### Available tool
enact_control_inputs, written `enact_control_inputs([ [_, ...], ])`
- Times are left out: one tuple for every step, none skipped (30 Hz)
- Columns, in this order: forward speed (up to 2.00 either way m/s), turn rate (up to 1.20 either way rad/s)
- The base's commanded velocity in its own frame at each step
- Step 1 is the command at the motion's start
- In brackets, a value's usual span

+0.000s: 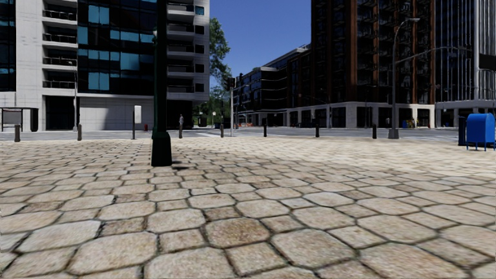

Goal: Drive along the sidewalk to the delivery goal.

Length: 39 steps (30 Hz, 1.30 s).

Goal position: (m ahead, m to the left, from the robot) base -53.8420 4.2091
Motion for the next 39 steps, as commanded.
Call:
enact_control_inputs([
  [0.91,0.36],
  [0.91,0.36],
  [0.91,0.36],
  [0.91,0.36],
  [0.91,0.37],
  [0.91,0.37],
  [0.91,0.38],
  [0.91,0.4],
  [0.91,0.42],
  [0.91,0.42],
  [0.91,0.43],
  [0.91,0.43],
  [0.91,0.43],
  [0.91,0.43],
  [0.91,0.44],
  [0.91,0.44],
  [0.91,0.46],
  [0.91,0.48],
  [0.91,0.49],
  [0.91,0.49],
  [0.91,0.49],
  [0.91,0.49],
  [0.91,0.49],
  [0.91,0.49],
  [0.91,0.49],
  [0.91,0.49],
  [0.91,0.49],
  [0.91,0.49],
  [0.91,0.49],
  [0.91,0.49],
  [0.91,0.49],
  [0.91,0.49],
  [0.91,0.49],
  [0.91,0.49],
  [0.91,0.49],
  [0.91,0.49],
  [0.9,0.49],
  [0.9,0.49],
  [0.9,0.49],
])
